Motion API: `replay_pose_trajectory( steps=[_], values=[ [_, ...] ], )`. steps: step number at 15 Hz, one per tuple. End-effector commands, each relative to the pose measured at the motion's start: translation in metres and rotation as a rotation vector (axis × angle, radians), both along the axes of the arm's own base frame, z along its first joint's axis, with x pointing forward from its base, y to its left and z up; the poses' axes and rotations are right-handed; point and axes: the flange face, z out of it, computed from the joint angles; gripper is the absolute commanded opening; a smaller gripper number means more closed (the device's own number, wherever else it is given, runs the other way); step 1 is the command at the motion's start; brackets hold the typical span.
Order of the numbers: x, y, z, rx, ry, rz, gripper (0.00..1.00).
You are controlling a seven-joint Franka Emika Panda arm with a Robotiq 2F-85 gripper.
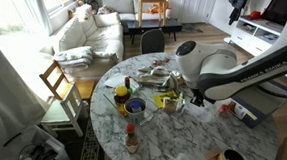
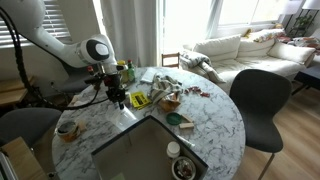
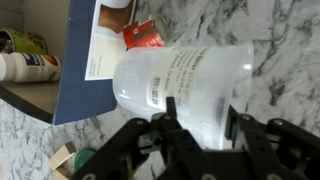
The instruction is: Put the opaque cup upright, put the bottle on the table and then put the silver cup in the opaque cup
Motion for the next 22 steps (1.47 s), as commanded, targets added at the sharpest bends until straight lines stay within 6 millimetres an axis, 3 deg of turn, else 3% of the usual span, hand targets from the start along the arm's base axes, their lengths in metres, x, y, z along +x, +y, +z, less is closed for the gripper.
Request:
replay_pose_trajectory(
  steps=[1,4,11,17,22],
  values=[
    [0.005,-0.003,0.000,-0.020,0.033,-0.033,0.14],
    [0.004,-0.002,0.019,-0.022,0.057,-0.052,0.00],
    [-0.014,0.000,0.056,-0.027,0.129,-0.055,0.01],
    [-0.006,0.035,0.090,0.151,-0.030,0.196,0.01],
    [-0.001,0.061,0.082,0.322,-0.176,0.368,0.01]
  ],
)
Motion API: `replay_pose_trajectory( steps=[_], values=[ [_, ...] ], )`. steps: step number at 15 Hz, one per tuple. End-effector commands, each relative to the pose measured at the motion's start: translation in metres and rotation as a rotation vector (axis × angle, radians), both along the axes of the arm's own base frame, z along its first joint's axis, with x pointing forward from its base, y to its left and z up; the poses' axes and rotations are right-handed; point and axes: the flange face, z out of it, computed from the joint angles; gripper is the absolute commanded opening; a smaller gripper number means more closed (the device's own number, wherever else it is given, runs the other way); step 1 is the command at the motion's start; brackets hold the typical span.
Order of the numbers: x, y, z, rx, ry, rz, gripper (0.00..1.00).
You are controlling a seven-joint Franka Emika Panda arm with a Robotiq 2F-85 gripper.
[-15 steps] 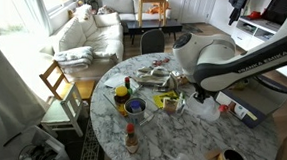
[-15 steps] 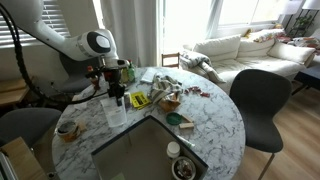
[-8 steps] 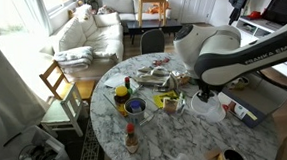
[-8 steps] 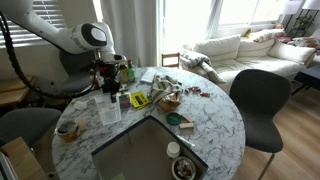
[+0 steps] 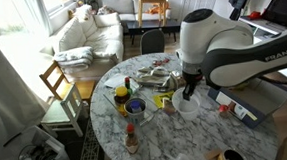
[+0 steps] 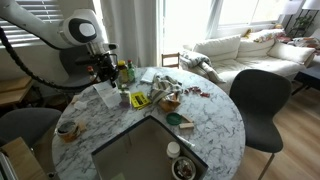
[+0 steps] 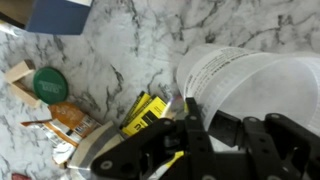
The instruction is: Put the opaque cup upright, put the bottle on the table and then put the silver cup in the opaque cup
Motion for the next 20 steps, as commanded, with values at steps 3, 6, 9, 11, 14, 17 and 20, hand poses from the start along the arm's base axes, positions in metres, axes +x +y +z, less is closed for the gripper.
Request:
replay_pose_trajectory(
  steps=[3,6,9,11,14,17,20],
  values=[
    [-0.009,0.015,-0.019,0.233,-0.094,0.157,0.01],
    [-0.011,0.026,-0.029,0.374,-0.099,0.230,0.01],
    [-0.018,0.023,-0.042,0.495,0.019,0.273,0.01],
    [-0.023,0.014,-0.049,0.483,0.086,0.274,0.01],
    [-0.025,0.001,-0.055,0.442,0.138,0.252,0.01],
    [-0.022,-0.001,-0.050,0.430,0.111,0.268,0.38],
    [-0.017,0.004,-0.036,0.424,0.072,0.299,0.60]
  ],
)
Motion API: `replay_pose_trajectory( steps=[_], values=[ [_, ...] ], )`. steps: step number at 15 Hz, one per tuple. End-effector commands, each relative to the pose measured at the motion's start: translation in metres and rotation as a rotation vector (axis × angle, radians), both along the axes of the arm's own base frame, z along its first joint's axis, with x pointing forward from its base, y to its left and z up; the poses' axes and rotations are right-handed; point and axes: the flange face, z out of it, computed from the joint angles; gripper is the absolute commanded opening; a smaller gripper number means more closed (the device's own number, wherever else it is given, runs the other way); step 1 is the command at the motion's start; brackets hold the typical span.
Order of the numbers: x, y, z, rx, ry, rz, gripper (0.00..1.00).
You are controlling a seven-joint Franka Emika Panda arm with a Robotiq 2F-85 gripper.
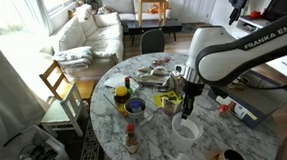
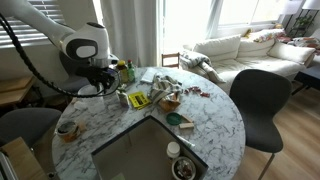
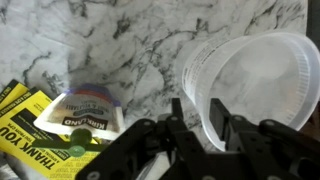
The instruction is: Put the opaque cup upright, put the bottle on the table and then put the silver cup in the opaque cup
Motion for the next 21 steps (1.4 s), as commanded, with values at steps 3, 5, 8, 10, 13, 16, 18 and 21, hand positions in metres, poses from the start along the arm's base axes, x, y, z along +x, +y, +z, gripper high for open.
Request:
replay_pose_trajectory(
  steps=[3,5,8,10,13,16,18,21],
  values=[
    [0.009,0.011,0.040,-0.007,-0.086,0.051,0.83],
    [0.018,0.018,0.064,-0.012,-0.125,0.077,0.98],
    [0.042,0.035,0.093,0.010,-0.179,0.101,1.00],
    [0.061,0.046,0.097,0.046,-0.198,0.121,1.00],
    [0.057,0.048,0.108,0.050,-0.225,0.127,1.00],
    [0.065,0.052,0.104,0.059,-0.226,0.145,1.00],
    [0.066,0.052,0.102,0.059,-0.224,0.147,1.00],
    [0.077,0.057,0.098,0.078,-0.231,0.084,1.00]
  ],
)
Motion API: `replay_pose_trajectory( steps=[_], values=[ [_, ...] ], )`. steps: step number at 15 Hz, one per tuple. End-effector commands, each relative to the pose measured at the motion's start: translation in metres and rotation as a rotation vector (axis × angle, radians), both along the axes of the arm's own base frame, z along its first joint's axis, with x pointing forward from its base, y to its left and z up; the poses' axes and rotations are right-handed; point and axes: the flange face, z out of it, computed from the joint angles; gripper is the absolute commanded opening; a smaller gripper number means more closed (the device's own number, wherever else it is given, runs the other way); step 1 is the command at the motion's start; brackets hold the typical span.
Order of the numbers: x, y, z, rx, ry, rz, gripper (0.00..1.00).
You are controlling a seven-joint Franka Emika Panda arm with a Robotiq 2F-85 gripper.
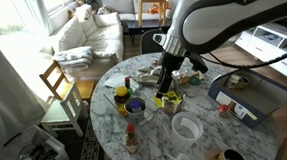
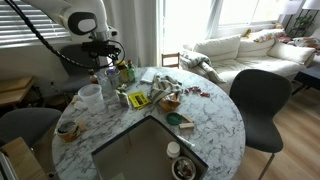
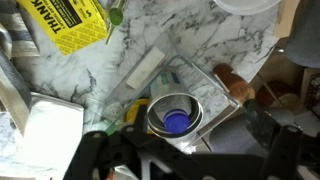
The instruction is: Put the opaque cup upright, put the bottle on the table and then put the silver cup in the opaque cup
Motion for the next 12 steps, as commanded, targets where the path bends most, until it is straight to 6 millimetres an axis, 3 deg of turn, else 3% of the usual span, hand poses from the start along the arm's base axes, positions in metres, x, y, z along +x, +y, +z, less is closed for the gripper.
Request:
replay_pose_trajectory(
  steps=[1,5,10,11,12],
  values=[
    [0.015,0.007,-0.006,0.029,-0.005,-0.084,1.00],
    [0.036,0.020,-0.015,0.092,-0.002,-0.177,1.00],
    [0.054,0.055,-0.042,0.083,-0.010,-0.244,1.00],
    [0.044,0.040,-0.028,0.083,0.001,-0.220,1.00],
    [0.047,0.048,-0.034,0.086,-0.002,-0.228,1.00]
  ],
)
